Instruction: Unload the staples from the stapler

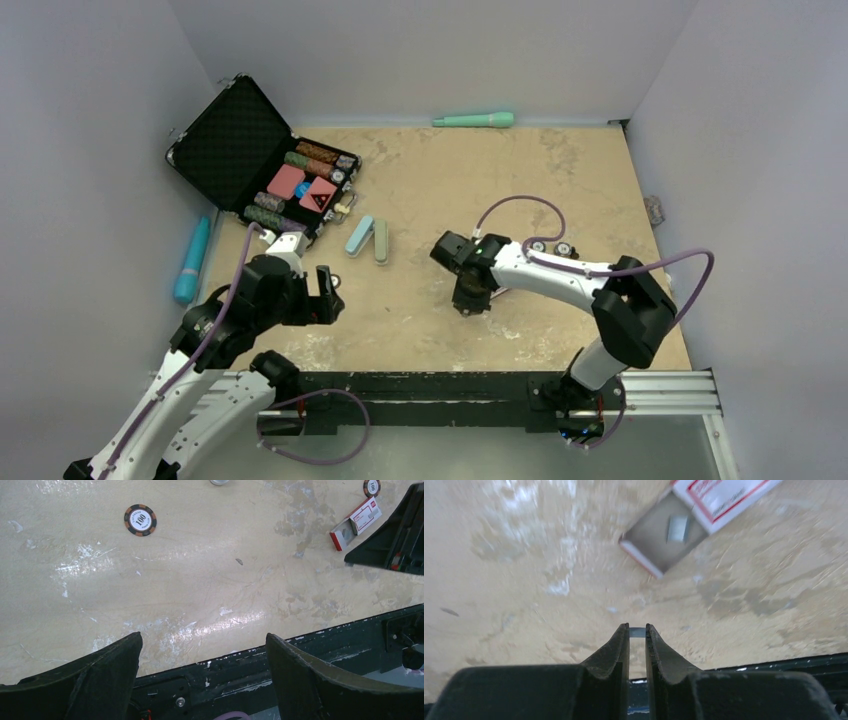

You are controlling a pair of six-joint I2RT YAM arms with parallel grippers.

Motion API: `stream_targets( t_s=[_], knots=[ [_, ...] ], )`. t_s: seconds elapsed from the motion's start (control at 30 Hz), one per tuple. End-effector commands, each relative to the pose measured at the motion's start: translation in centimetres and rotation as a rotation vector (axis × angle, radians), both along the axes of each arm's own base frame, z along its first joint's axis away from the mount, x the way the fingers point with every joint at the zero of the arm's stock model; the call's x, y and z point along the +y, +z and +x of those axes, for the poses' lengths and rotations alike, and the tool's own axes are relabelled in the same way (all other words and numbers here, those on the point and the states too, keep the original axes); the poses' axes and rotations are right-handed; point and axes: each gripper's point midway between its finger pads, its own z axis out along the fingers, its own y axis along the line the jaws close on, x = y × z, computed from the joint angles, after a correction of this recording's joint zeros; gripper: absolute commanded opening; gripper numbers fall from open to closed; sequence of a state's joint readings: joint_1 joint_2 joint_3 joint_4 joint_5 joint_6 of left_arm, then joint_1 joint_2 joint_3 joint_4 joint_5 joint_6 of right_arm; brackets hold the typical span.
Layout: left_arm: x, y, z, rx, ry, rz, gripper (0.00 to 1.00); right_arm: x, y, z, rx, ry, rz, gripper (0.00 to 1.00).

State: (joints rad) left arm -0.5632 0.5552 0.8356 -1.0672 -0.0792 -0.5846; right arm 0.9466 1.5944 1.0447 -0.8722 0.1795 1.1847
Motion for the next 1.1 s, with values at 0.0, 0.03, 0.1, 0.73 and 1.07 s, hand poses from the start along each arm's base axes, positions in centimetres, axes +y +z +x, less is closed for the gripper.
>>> stream_targets(
  t_s=[0.0, 0.03, 0.1, 0.73, 1.07],
  knots=[
    [-0.1, 0.3, 0.2, -0.007, 0.009, -0.013, 0.96, -1.9, 3.0, 4.5, -0.125, -0.025, -0.022, 0.14],
    [-0.1, 0.3, 0.1, -0.007, 0.009, -0.013, 0.96, -2.3, 3.2, 5.2, -0.132, -0.035, -0.026, 0.14],
    [-0.1, 0.3, 0.2, -0.006, 0.010, -0.012, 0.96, -3.1, 3.4, 6.3, -0.147, -0.052, -0.034, 0.14],
    [0.0, 0.1, 0.3, 0.000, 0.018, 0.001, 0.96, -4.1, 1.1, 9.5, -0.144, -0.065, -0.078, 0.14],
    [0.1, 0.2, 0.4, -0.006, 0.023, 0.002, 0.96, -3.5, 0.7, 9.6, -0.129, -0.045, -0.067, 0.15]
  ],
)
